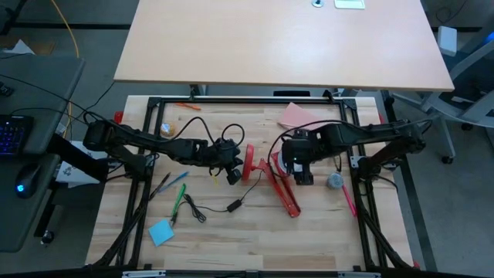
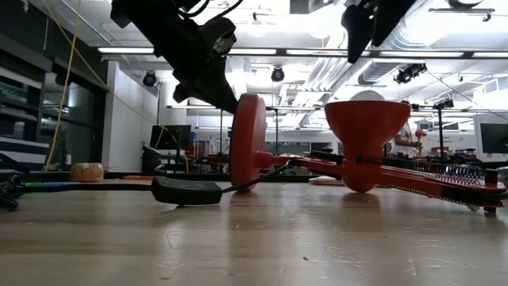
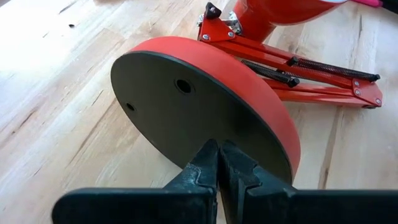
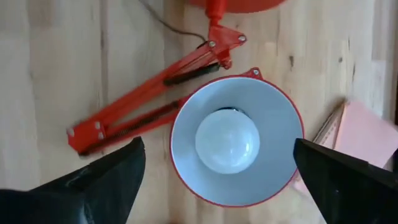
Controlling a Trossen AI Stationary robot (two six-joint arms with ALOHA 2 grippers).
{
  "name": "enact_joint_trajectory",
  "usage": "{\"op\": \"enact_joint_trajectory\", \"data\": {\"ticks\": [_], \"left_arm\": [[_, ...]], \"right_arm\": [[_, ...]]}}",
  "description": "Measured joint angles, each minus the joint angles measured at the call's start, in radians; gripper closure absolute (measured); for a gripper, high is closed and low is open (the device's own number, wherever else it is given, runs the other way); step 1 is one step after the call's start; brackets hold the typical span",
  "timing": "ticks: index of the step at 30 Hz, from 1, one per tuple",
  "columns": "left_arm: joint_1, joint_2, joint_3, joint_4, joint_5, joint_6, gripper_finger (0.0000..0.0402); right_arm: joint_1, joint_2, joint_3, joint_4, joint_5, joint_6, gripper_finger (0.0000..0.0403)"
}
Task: Screw lightbulb
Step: Insert the white lightbulb into the red lamp
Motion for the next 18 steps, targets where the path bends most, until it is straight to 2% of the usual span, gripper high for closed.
{"op": "enact_joint_trajectory", "data": {"ticks": [7, 11, 18], "left_arm": [[0.000, 0.000, 0.000, -0.001, 0.001, 0.000, 0.0401], [0.000, 0.000, 0.000, 0.000, 0.002, 0.000, 0.0401], [0.000, 0.000, 0.000, 0.000, 0.002, 0.000, 0.0401]], "right_arm": [[0.000, 0.000, -0.008, -0.058, 0.020, 0.036, 0.0004], [0.009, 0.001, -0.077, -0.072, 0.028, -0.106, 0.0004], [0.015, 0.002, -0.174, 0.098, 0.099, -0.221, 0.0004]]}}
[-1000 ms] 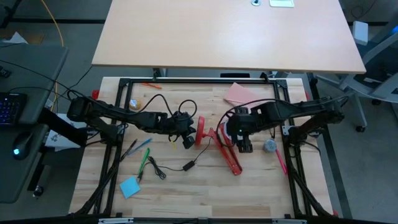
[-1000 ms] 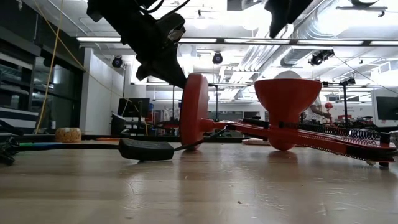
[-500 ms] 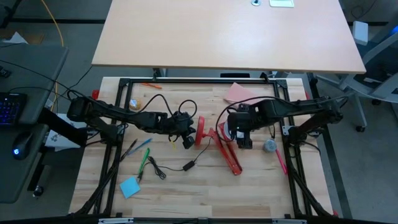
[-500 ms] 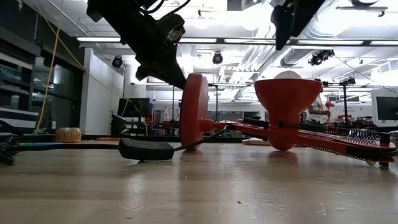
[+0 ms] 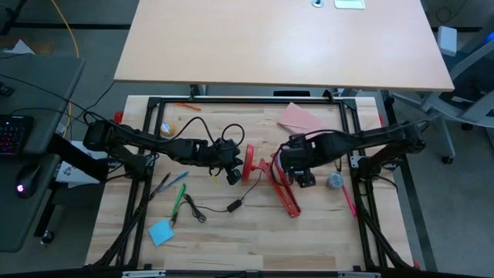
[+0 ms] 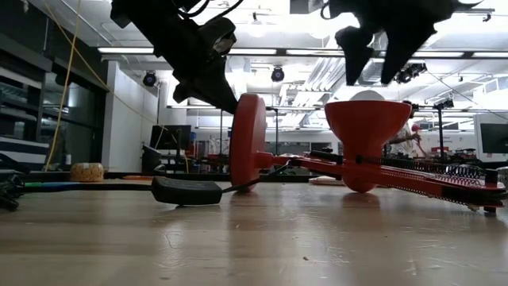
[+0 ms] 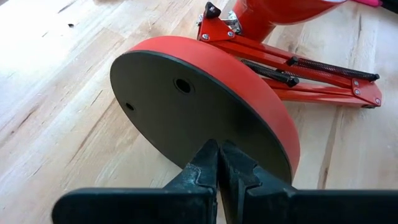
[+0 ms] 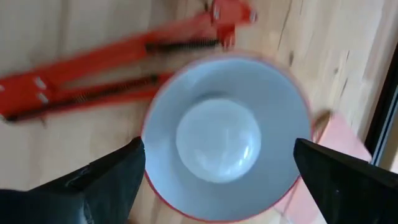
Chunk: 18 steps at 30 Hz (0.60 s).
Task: Screw lightbulb
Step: Insert the white lightbulb into the red lamp
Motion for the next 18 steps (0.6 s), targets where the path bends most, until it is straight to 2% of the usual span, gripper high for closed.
{"op": "enact_joint_trajectory", "data": {"ticks": [9, 18], "left_arm": [[0.000, 0.000, 0.000, 0.000, -0.003, 0.000, 0.0401], [0.000, 0.000, 0.000, 0.000, -0.003, 0.000, 0.0402]], "right_arm": [[-0.004, 0.000, -0.069, 0.050, 0.038, -0.001, 0.0006], [-0.022, 0.000, -0.069, 0.060, 0.059, -0.022, 0.0039]]}}
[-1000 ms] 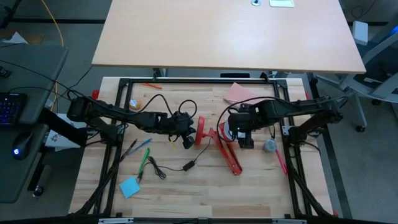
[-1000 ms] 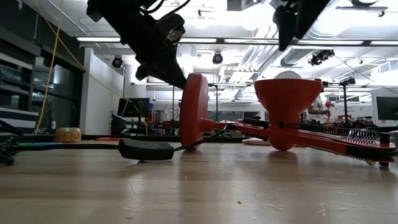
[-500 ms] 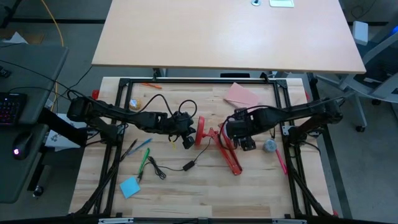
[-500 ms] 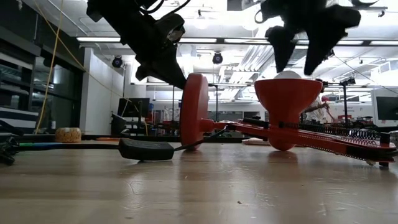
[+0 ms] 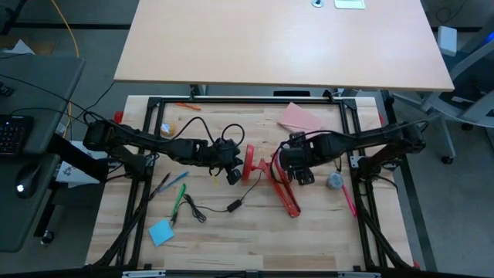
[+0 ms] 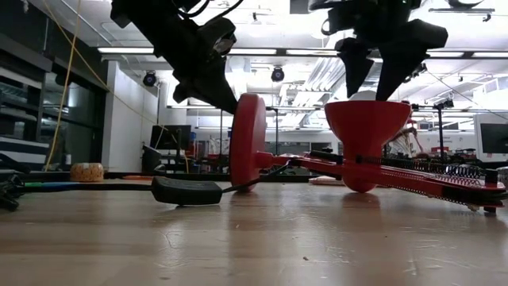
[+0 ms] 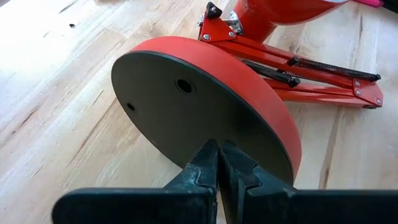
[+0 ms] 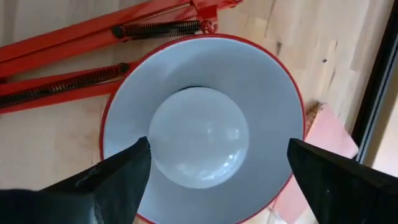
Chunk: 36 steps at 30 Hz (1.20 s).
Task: Screw lightbulb
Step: Insert the white lightbulb into the red lamp
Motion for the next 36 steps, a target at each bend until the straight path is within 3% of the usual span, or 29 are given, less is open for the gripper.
{"op": "enact_joint_trajectory", "data": {"ticks": [6, 26, 36], "left_arm": [[0.000, 0.000, 0.000, 0.000, 0.001, 0.000, 0.0401], [0.000, 0.000, 0.000, 0.000, 0.002, 0.000, 0.0401], [0.000, 0.000, 0.000, 0.000, 0.002, 0.000, 0.0401]], "right_arm": [[-0.013, 0.000, 0.000, 0.001, -0.078, 0.000, 0.0045], [-0.013, 0.043, 0.000, -0.002, -0.084, 0.031, 0.0049], [-0.014, 0.043, 0.000, -0.010, -0.079, 0.095, 0.0137]]}}
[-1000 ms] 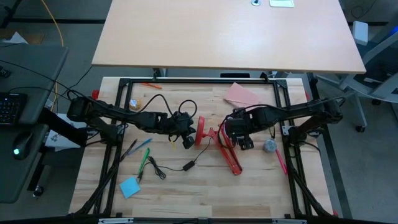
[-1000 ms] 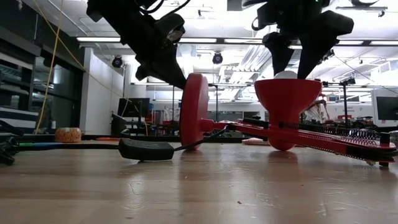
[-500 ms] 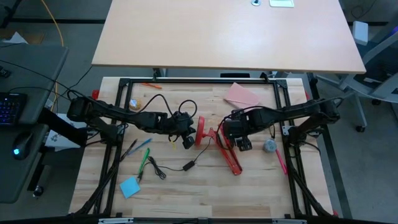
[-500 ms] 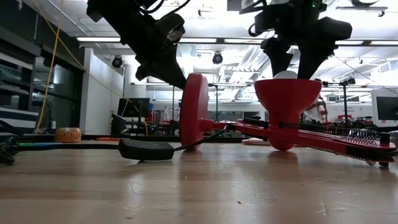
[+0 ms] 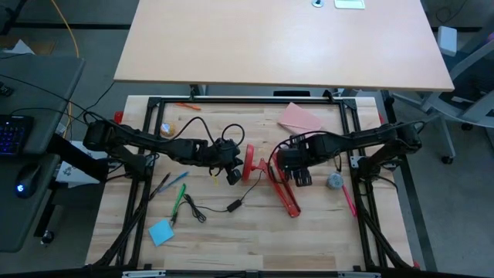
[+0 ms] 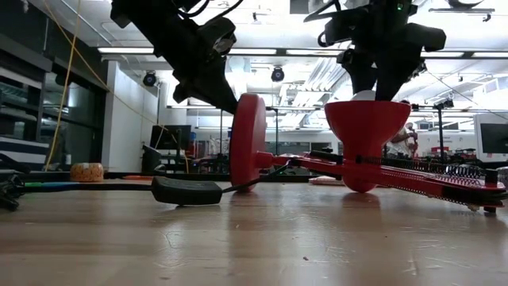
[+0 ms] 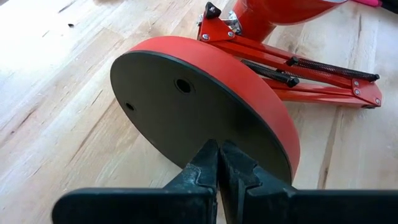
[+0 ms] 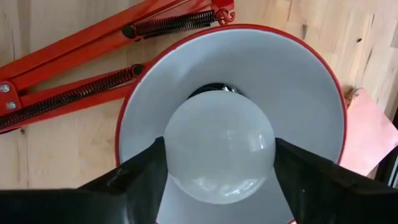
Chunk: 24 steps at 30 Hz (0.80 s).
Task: Screw lightbulb
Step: Insert the white lightbulb into the red lamp
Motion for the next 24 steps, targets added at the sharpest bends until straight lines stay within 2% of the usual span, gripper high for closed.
{"op": "enact_joint_trajectory", "data": {"ticks": [5, 10, 24], "left_arm": [[0.000, 0.000, 0.000, 0.000, 0.000, 0.000, 0.0401], [0.000, 0.000, 0.000, 0.000, 0.000, 0.000, 0.0402], [0.000, 0.000, 0.000, 0.004, 0.000, 0.000, 0.0401]], "right_arm": [[0.000, 0.000, 0.000, -0.001, 0.000, 0.022, 0.0146], [0.000, 0.000, 0.000, -0.002, -0.001, 0.140, 0.0147], [0.000, 0.000, 0.000, -0.004, 0.009, 0.752, 0.0148]]}}
